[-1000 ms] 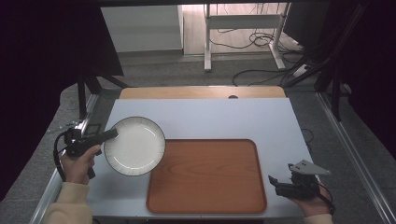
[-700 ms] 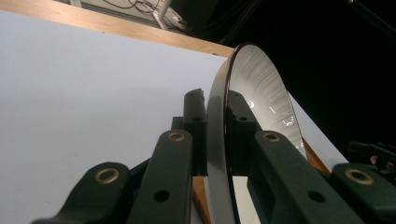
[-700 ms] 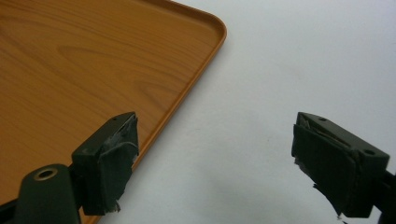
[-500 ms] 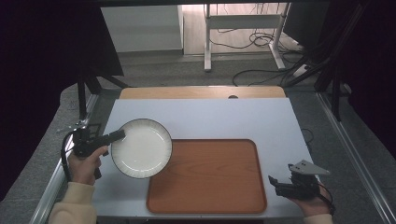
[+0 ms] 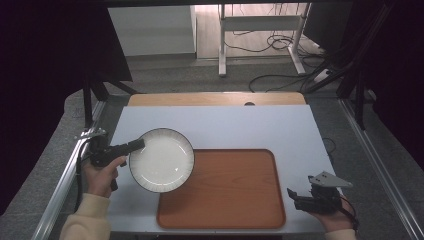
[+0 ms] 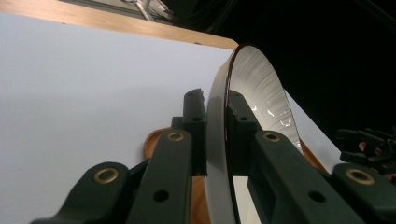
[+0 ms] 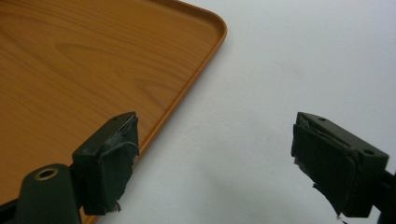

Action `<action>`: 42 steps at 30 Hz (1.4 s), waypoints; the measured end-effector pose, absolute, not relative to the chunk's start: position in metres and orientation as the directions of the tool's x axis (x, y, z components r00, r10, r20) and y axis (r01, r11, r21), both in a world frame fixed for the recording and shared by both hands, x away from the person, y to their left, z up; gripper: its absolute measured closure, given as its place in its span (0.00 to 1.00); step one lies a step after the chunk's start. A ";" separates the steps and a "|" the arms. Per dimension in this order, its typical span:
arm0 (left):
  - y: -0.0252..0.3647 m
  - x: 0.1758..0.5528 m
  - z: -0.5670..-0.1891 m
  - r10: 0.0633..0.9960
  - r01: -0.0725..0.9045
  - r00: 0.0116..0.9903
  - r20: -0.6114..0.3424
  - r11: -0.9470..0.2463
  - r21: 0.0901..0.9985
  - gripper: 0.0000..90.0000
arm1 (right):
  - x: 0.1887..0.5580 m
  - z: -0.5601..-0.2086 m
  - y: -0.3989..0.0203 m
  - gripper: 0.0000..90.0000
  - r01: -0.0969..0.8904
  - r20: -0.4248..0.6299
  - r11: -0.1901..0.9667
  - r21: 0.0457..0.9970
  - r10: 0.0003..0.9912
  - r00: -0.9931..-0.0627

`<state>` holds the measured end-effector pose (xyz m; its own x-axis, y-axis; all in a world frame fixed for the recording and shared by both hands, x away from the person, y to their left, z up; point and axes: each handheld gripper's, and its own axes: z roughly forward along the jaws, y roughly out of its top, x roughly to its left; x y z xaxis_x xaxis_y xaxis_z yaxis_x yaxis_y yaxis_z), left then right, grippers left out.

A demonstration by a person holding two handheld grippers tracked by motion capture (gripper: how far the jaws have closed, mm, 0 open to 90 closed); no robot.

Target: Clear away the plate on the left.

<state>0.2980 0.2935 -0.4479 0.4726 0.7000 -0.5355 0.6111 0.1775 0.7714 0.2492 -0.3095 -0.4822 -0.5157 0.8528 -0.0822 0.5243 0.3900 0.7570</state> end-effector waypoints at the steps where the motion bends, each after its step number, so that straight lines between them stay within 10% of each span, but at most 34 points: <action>1: 0.289 0.299 -0.448 0.697 0.615 0.478 -0.535 0.169 0.770 0.91 | 0.249 -0.482 -0.310 0.17 0.525 -0.083 0.391 0.756 0.852 -0.517; 42: 0.211 0.316 -0.443 0.640 0.630 0.579 -0.505 0.042 0.775 0.90 | 0.248 -0.481 -0.310 0.17 0.528 -0.083 0.380 0.759 0.862 -0.500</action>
<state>0.3161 0.2109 -0.4425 0.5788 0.6402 -0.5051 0.6305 0.0415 0.7751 0.2484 -0.3104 -0.4811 -0.4995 0.8623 -0.0835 0.5283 0.3796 0.7595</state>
